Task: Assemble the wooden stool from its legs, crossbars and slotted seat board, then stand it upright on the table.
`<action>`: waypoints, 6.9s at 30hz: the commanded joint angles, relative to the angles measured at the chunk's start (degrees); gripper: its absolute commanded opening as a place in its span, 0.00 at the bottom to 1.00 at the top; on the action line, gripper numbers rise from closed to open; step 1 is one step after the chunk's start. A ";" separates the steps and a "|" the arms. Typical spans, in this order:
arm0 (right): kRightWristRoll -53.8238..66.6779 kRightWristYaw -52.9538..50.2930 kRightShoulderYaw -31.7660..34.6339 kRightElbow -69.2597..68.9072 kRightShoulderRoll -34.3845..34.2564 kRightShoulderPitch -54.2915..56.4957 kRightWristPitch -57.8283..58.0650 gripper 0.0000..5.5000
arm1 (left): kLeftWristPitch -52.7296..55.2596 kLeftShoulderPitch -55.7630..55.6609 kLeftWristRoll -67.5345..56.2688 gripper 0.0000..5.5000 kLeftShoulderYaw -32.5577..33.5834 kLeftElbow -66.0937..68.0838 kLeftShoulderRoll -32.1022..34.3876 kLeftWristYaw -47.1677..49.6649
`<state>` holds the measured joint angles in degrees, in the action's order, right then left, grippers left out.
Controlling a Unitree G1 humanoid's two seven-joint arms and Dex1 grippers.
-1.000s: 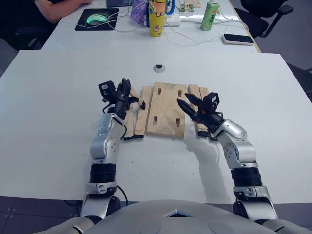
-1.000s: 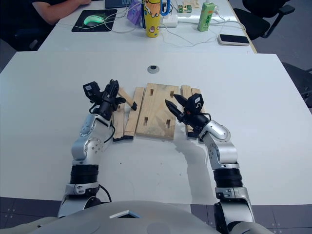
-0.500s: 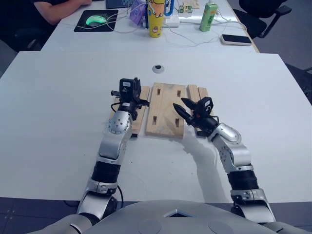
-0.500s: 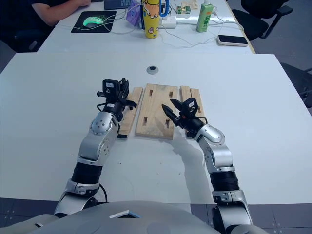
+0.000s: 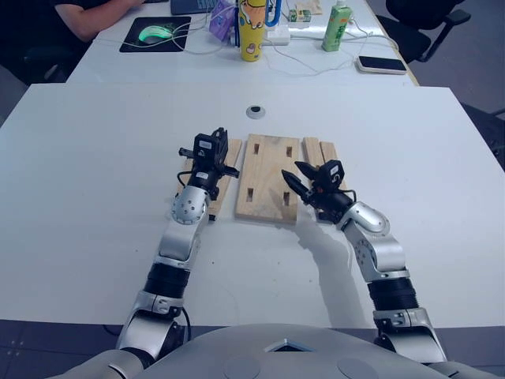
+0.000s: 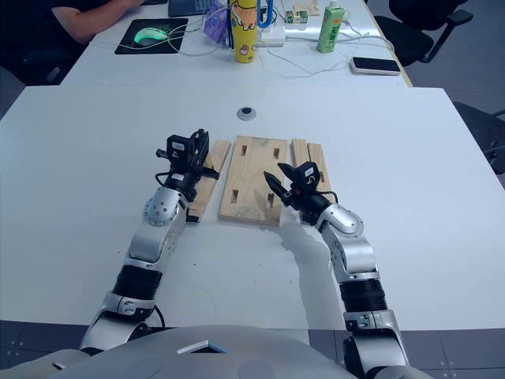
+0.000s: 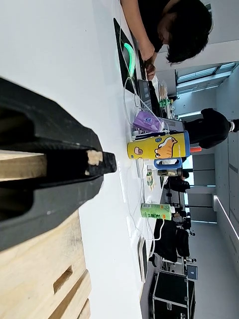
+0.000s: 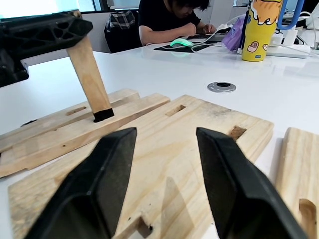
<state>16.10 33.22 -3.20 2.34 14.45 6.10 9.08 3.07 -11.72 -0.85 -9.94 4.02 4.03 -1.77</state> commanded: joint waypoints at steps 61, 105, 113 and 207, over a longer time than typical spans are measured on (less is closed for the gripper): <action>-3.21 -0.66 -1.78 5.29 -2.72 3.81 -3.06 0.40 | 12.35 -21.84 -12.83 0.00 13.99 1.21 -0.25 -7.50; -4.51 -0.47 -3.47 6.07 -4.58 4.11 -3.19 0.40 | -4.55 -25.38 -6.40 0.00 12.54 6.58 -1.45 -5.26; -4.61 -0.51 -4.05 6.37 -4.73 3.88 -3.30 0.40 | -2.43 -30.14 -8.51 0.00 14.19 2.70 -1.87 -4.33; 38.05 -0.84 24.69 7.36 -2.85 13.10 29.15 0.80 | 58.51 -12.86 -46.31 0.19 26.52 2.28 15.93 -45.92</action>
<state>49.51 32.60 19.96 9.79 11.65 17.11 33.61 59.11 -22.59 -44.13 17.02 4.14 17.67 -43.25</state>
